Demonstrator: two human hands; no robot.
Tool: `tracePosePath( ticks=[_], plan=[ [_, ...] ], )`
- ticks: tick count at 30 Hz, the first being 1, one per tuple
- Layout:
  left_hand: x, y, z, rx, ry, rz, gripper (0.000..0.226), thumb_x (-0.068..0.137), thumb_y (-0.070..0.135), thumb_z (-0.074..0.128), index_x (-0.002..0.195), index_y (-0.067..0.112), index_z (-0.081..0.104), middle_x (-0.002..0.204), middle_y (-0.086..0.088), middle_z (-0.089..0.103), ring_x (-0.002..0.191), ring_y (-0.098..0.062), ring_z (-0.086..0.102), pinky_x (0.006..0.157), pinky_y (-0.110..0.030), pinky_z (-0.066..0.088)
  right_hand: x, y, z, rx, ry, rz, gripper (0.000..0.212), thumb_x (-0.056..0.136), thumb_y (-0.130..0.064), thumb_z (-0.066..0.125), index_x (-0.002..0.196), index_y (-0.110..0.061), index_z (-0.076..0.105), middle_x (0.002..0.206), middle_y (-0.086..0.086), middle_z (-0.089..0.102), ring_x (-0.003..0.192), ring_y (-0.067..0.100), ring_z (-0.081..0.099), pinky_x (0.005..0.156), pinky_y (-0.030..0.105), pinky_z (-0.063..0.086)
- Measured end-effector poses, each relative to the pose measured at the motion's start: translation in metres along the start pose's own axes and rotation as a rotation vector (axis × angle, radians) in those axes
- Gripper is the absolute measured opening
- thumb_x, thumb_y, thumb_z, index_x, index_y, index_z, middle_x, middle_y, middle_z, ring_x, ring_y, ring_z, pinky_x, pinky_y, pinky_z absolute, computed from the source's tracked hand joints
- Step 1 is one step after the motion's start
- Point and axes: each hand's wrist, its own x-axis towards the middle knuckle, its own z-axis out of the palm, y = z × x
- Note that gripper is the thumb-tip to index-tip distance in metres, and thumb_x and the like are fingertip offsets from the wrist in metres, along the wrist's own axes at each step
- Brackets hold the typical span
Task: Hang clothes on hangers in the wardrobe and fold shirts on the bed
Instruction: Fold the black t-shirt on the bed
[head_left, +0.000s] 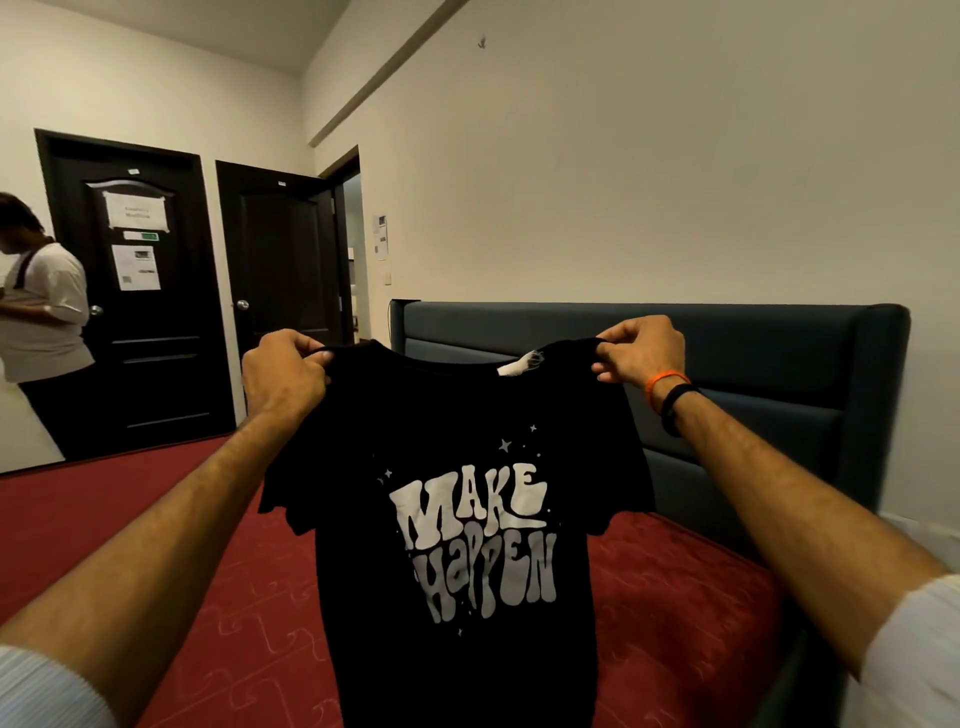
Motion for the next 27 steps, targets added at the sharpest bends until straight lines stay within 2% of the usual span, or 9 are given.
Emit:
tracePosePath(
  ticks=[4,9,13,14,16,18,22,24,27],
  plan=[
    [0.001,0.002,-0.003,0.016,0.043,0.028,0.013,0.090,0.015,0.069,0.103,0.012,0.070,0.094,-0.006,0.069,0.089,-0.017,0.067,0.081,-0.027,0.051,-0.001,-0.002,0.000,-0.065,0.031,-0.035,0.006,0.081,-0.008,0.079,0.083,-0.010,0.074,0.071,0.006,0.072,0.060,0.013,0.071,0.058,0.023,0.060],
    [-0.001,0.000,-0.006,0.034,0.041,0.103,0.012,0.085,0.008,0.073,0.097,0.010,0.072,0.094,-0.005,0.069,0.091,-0.016,0.065,0.083,-0.027,0.051,-0.002,-0.007,0.000,-0.135,0.086,-0.119,0.009,0.079,-0.010,0.081,0.080,-0.015,0.074,0.075,0.002,0.071,0.062,0.013,0.070,0.063,0.023,0.059],
    [-0.006,-0.002,-0.011,0.068,0.062,0.156,0.015,0.077,0.004,0.080,0.088,0.013,0.073,0.086,0.003,0.068,0.082,-0.008,0.063,0.070,-0.012,0.044,-0.001,-0.007,-0.001,-0.153,0.075,-0.131,0.012,0.077,-0.007,0.082,0.077,-0.015,0.073,0.076,0.004,0.072,0.065,0.014,0.071,0.066,0.025,0.060],
    [-0.006,-0.003,-0.012,0.056,0.061,0.150,0.017,0.076,0.003,0.081,0.088,0.013,0.073,0.085,0.003,0.069,0.081,-0.007,0.063,0.069,-0.012,0.045,-0.002,-0.007,0.000,-0.150,0.079,-0.130,0.013,0.076,-0.007,0.083,0.075,-0.016,0.073,0.076,0.004,0.072,0.064,0.015,0.071,0.066,0.027,0.061],
    [-0.006,-0.005,-0.014,0.033,0.043,0.141,0.018,0.075,0.003,0.082,0.087,0.013,0.072,0.086,0.003,0.069,0.081,-0.008,0.065,0.078,-0.021,0.053,-0.003,-0.006,0.000,-0.147,0.085,-0.132,0.017,0.076,-0.006,0.083,0.072,-0.018,0.071,0.074,0.004,0.072,0.064,0.015,0.071,0.067,0.028,0.061],
    [-0.005,-0.008,-0.015,0.044,0.016,0.147,0.019,0.075,0.007,0.083,0.089,0.012,0.071,0.088,0.000,0.070,0.084,-0.011,0.066,0.080,-0.026,0.052,-0.003,-0.005,0.000,-0.144,0.086,-0.134,0.021,0.076,-0.005,0.082,0.070,-0.021,0.070,0.072,0.002,0.071,0.063,0.014,0.071,0.065,0.027,0.061],
    [-0.003,-0.008,-0.016,0.092,-0.112,0.097,0.022,0.089,0.012,0.071,0.111,0.013,0.072,0.106,-0.006,0.069,0.096,-0.015,0.063,0.081,-0.028,0.051,-0.002,-0.002,0.004,-0.160,0.095,-0.136,0.021,0.075,-0.005,0.083,0.069,-0.022,0.071,0.072,0.003,0.072,0.062,0.013,0.071,0.066,0.028,0.061],
    [-0.004,-0.005,-0.014,0.138,-0.141,0.078,0.020,0.092,0.013,0.066,0.111,0.012,0.073,0.109,-0.008,0.069,0.090,-0.014,0.062,0.076,-0.025,0.050,0.000,-0.001,0.006,-0.216,0.087,-0.167,0.013,0.075,-0.010,0.082,0.076,-0.021,0.076,0.075,0.001,0.074,0.069,0.013,0.071,0.075,0.031,0.061],
    [-0.005,-0.002,-0.008,0.164,-0.121,0.032,0.018,0.092,0.013,0.066,0.109,0.013,0.074,0.100,-0.008,0.071,0.072,-0.008,0.063,0.055,-0.016,0.048,0.001,-0.001,0.008,-0.293,0.007,-0.184,0.012,0.079,-0.013,0.079,0.089,-0.019,0.079,0.085,0.000,0.075,0.083,0.015,0.070,0.086,0.035,0.059]
  ],
)
